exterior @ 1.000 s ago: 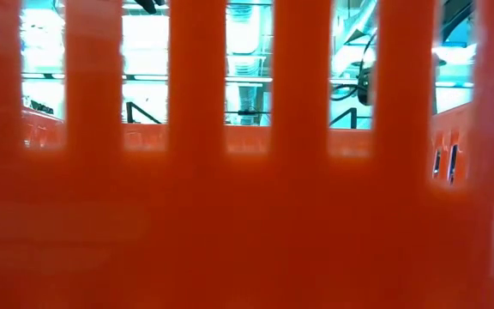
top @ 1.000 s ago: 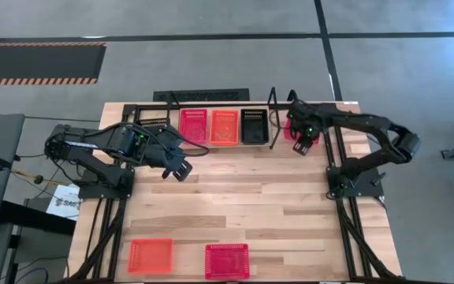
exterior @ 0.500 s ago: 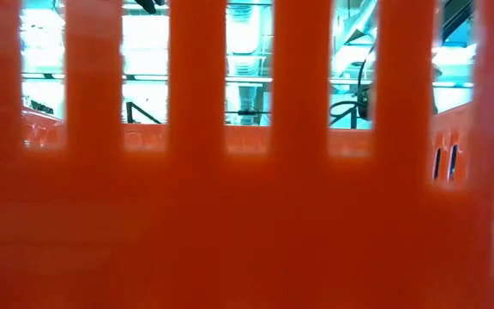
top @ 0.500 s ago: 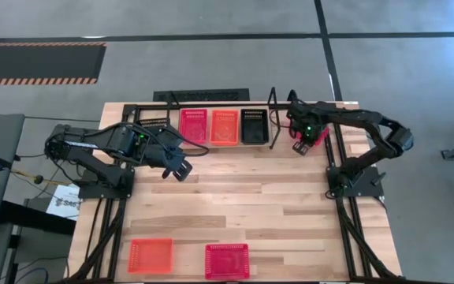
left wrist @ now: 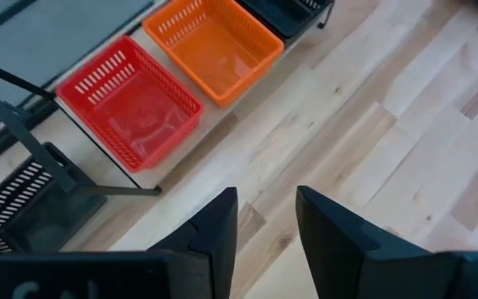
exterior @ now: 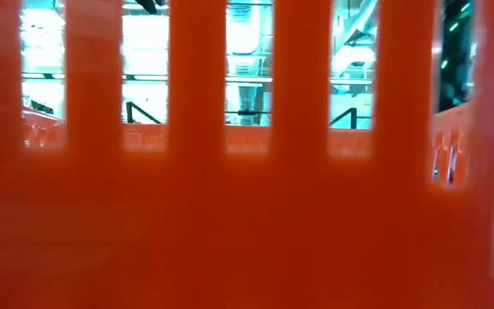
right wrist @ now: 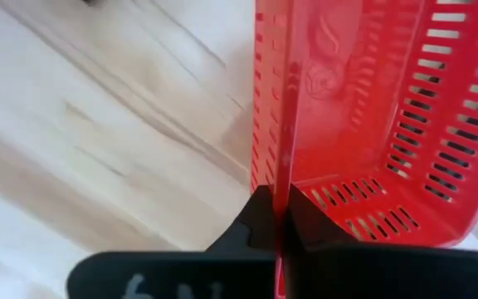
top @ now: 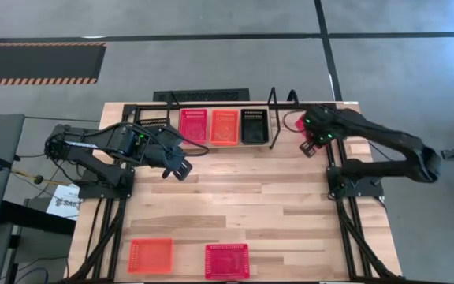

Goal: Stack baskets on shelf by color
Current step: Stack the top red bin on top of the red bin on the shelf

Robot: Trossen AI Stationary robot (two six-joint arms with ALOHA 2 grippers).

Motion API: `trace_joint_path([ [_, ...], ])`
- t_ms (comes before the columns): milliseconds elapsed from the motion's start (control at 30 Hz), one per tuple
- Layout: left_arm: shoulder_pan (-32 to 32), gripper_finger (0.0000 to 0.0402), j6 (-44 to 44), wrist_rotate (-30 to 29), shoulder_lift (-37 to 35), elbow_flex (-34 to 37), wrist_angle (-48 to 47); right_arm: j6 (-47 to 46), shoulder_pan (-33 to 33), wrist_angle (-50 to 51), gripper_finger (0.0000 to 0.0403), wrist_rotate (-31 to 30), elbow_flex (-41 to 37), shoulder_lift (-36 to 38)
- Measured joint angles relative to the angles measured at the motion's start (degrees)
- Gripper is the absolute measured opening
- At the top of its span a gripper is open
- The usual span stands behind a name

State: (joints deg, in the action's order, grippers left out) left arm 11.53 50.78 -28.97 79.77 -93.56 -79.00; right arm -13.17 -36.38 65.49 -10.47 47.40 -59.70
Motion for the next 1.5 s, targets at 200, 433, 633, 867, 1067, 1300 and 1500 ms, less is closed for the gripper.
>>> trace_joint_path([
  [200,-0.7,0.0113,-2.0,-0.3,0.0,0.0,0.0,-12.1,12.3,-2.5,0.0003,2.4,2.1,11.1],
  [433,-3.7,0.0113,-8.8,0.1,0.0,0.0,1.2,-15.0,29.1,-22.7,0.0002,7.5,3.9,13.4],
  [633,-6.5,0.0113,-9.6,4.3,0.0,0.0,3.0,-15.6,40.1,-33.6,0.0002,6.0,4.1,7.5],
  [867,-8.4,0.0113,-9.3,4.7,0.0,0.0,3.1,-19.8,46.2,-34.7,0.0002,-1.9,4.0,-6.9],
  [1067,-9.6,0.0113,-11.1,8.7,0.0,0.0,3.2,-17.7,49.1,-30.3,0.0002,-1.1,10.9,-22.2],
  [1300,-12.9,0.0113,-15.7,15.6,0.0,0.0,7.5,-8.4,50.3,-18.8,0.0002,-0.1,27.4,-34.3],
  [1500,-18.7,0.0091,-25.2,22.3,0.0,0.0,9.7,-1.4,50.8,-12.1,0.0002,-0.1,40.4,-37.2],
])
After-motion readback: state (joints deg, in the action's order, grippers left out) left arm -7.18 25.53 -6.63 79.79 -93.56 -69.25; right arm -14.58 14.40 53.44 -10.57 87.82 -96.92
